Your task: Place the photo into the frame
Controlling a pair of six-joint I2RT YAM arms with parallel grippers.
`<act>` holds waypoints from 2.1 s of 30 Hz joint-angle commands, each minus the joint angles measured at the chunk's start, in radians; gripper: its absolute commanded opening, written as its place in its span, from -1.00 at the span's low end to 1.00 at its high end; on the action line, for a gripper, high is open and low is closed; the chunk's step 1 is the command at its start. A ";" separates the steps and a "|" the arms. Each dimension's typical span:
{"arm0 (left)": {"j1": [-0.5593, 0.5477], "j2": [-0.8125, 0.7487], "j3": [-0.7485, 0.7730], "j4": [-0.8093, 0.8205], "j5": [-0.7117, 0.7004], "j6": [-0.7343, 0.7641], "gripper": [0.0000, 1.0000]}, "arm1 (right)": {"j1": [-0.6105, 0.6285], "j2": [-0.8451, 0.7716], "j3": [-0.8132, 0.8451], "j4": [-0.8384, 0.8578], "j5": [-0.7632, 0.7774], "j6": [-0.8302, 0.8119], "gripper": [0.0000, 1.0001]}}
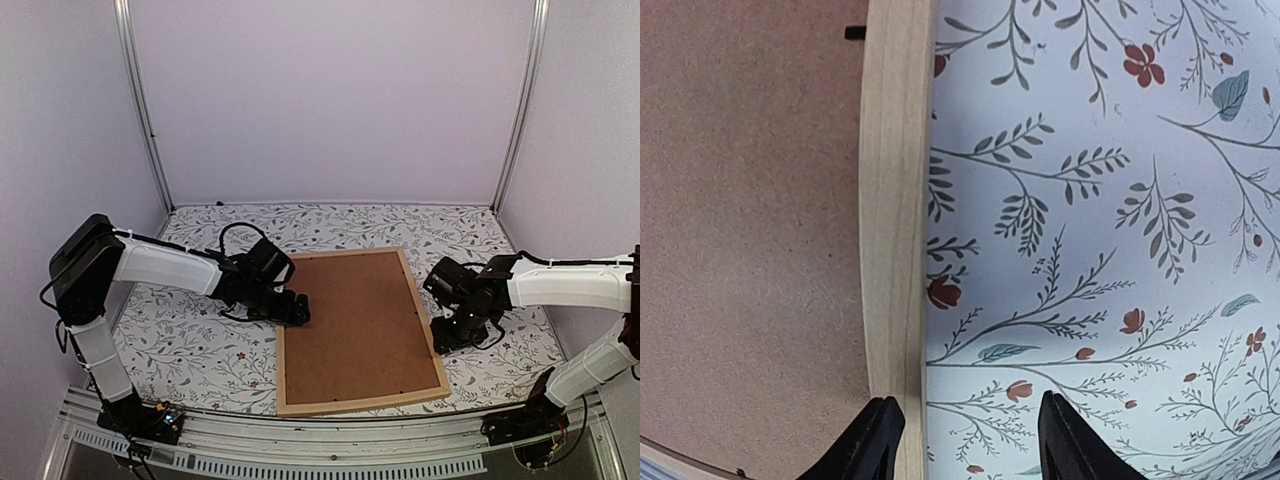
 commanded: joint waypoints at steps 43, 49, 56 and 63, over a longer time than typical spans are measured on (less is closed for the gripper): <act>-0.015 0.026 0.020 0.005 0.019 -0.006 0.88 | 0.149 0.210 0.000 0.055 -0.034 0.111 -0.01; -0.015 -0.016 0.026 -0.029 -0.016 0.003 0.89 | 0.145 0.155 0.043 0.041 -0.011 0.103 -0.01; -0.017 -0.128 -0.009 -0.063 -0.030 -0.003 0.91 | 0.046 0.021 0.038 0.115 -0.088 0.034 0.03; -0.016 -0.186 -0.031 -0.096 -0.075 -0.007 0.93 | -0.051 -0.043 -0.003 0.132 -0.124 -0.020 -0.03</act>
